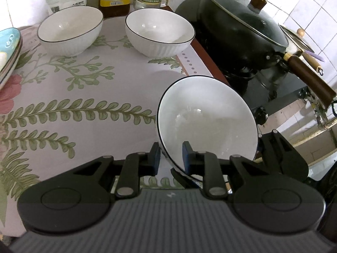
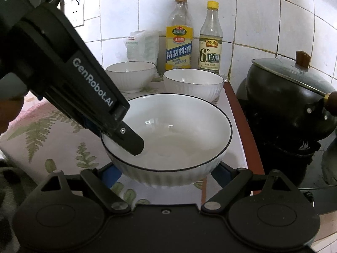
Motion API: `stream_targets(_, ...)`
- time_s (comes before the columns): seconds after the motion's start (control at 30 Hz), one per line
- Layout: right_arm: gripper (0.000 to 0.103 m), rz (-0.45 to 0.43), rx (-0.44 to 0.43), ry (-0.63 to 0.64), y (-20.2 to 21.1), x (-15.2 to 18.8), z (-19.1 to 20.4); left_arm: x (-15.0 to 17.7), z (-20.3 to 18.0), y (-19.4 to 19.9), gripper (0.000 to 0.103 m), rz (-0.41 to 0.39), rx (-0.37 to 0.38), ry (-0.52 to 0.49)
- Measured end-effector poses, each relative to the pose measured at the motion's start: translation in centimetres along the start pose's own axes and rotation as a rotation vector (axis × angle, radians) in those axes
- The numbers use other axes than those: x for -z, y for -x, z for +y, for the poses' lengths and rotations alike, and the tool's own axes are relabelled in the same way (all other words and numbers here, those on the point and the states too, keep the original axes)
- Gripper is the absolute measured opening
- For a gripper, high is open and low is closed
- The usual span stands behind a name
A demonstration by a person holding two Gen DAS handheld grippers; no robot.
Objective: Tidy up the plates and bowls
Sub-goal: 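Close both grippers on the rim of the white bowl, then carry the white bowl beside the plate stack, lower it and open both grippers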
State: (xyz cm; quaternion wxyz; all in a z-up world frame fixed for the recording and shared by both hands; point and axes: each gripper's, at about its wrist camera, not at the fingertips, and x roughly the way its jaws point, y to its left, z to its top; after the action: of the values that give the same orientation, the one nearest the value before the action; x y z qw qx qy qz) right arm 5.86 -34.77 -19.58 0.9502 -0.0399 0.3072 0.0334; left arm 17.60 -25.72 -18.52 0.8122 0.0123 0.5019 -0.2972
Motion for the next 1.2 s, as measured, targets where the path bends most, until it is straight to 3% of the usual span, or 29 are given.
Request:
stream_targets(0.6,0.093,-0.042,-0.049,0.064,3.4,-3.9,5.3,1.6,2.4,8.0,0.021,-0.056,-0.048,-0.009)
stream_targets(0.97,0.093,-0.047,-0.115,0.117,3.3,-7.3,9.5,2.4,6.6,12.4,0.021,-0.110,-0.061,0.055)
stream_targets(1.2,0.093,-0.032,-0.153,0.167,1.5,-8.9,11.8,2.1,10.1,12.9,0.021,-0.128,-0.062,0.111)
